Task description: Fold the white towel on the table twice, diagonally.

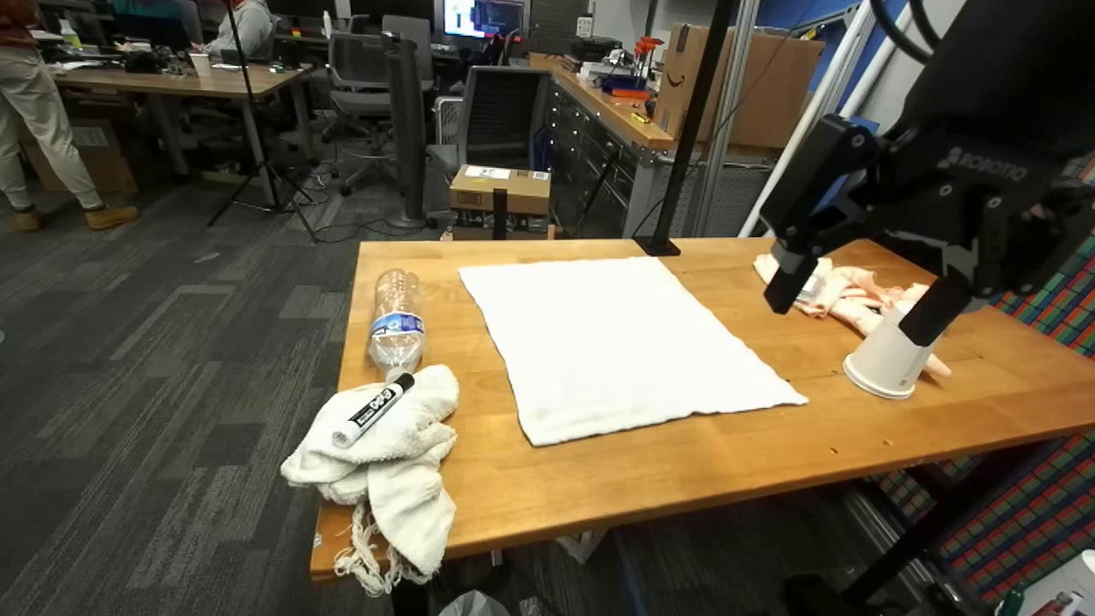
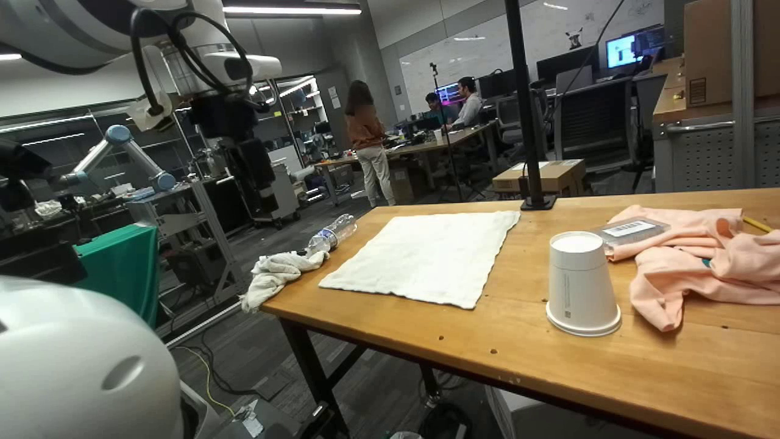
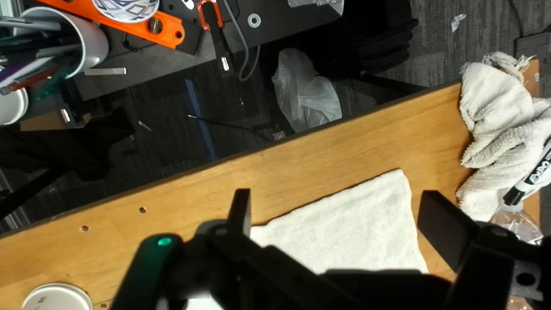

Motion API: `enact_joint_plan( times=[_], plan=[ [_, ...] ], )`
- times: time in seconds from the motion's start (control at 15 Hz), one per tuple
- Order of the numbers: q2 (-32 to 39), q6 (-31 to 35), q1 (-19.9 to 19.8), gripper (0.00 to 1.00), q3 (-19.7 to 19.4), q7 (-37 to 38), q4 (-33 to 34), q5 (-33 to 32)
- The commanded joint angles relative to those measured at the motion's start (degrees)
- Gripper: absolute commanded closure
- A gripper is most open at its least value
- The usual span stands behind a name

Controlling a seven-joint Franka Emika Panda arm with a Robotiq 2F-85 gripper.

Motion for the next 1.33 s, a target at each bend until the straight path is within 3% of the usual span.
enact_joint_plan(
  times=[0.0, 0.87, 1.27],
  plan=[
    [-0.1, -0.2, -0.4, 0.0, 0.3, -0.3, 0.1, 0.2],
    [0.5, 0.1, -0.5, 0.0, 0.0, -0.6, 0.3, 0.3],
    [5.1, 8.2, -1.6, 0.0, -2.7, -5.6, -1.0, 0.3]
  ],
)
